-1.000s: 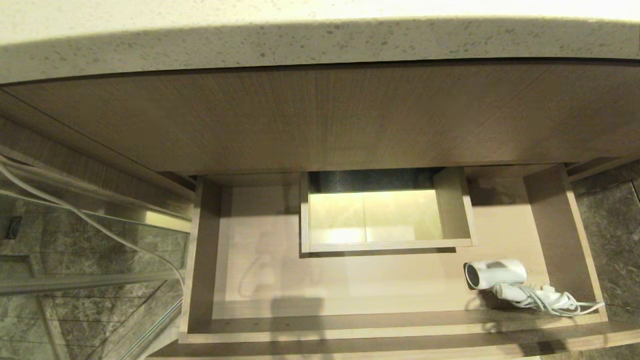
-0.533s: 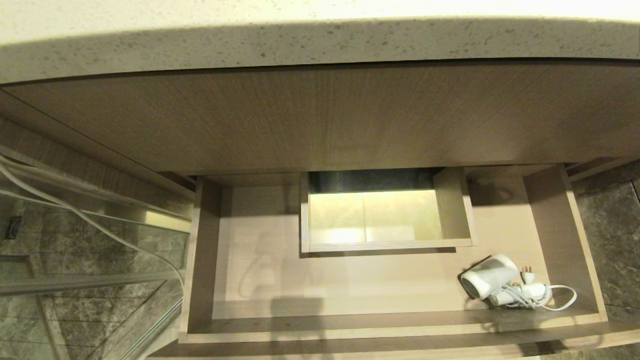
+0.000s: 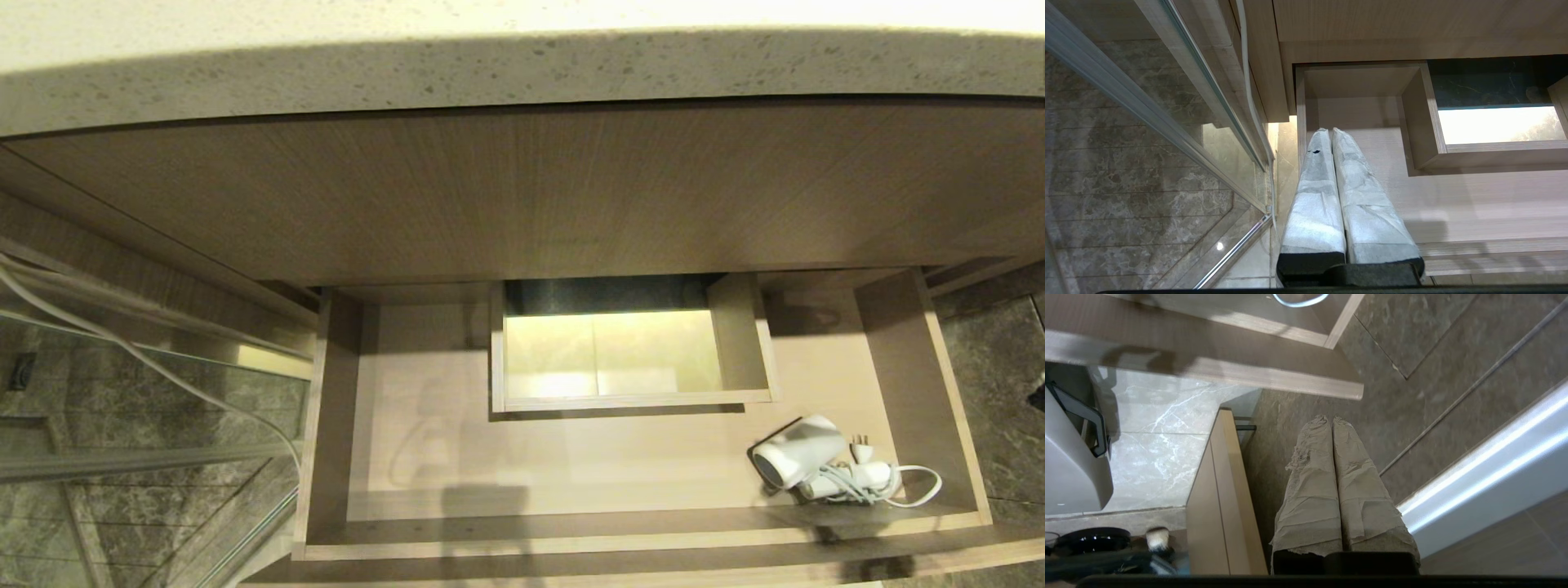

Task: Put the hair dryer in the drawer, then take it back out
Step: Take the hairdryer out

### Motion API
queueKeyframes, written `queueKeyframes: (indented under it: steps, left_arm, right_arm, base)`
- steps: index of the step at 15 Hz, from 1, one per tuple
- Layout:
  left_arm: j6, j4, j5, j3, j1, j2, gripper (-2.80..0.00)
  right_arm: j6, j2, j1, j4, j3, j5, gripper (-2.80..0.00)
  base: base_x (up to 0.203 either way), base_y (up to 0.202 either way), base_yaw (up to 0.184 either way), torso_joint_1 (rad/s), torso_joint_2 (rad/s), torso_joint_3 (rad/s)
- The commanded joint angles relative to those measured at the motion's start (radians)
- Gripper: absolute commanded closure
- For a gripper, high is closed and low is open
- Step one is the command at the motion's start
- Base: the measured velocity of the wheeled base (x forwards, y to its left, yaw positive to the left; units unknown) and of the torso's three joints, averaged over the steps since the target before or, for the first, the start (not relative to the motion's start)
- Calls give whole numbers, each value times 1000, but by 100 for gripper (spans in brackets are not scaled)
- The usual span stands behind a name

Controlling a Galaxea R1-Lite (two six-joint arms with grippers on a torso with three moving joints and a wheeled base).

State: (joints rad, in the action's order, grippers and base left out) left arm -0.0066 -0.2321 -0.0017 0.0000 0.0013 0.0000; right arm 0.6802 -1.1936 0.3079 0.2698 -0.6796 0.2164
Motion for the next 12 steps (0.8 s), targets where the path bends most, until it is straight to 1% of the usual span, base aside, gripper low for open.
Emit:
queueKeyframes:
  steps: [1,3,4,6,12]
  left_arm:
    - [0,-3,0,40,0,0,0]
    - [0,-1,0,40,0,0,0]
    - [-1,-1,0,40,0,0,0]
    - [0,-2,0,40,0,0,0]
    - [0,-1,0,40,0,0,0]
  right_arm:
    - [8,-133,-1,-29,-27,-1,0]
    - [15,-250,-3,-45,-81,-1,0]
    - [24,-314,-4,-49,-128,-1,0]
    - [60,-427,-8,-54,-208,-1,0]
    - [137,-662,-39,-95,-309,3,0]
  base:
    - [0,0,0,0,0,0]
    - [0,0,0,0,0,0]
    - [0,0,0,0,0,0]
    - [0,0,0,0,0,0]
    - [0,0,0,0,0,0]
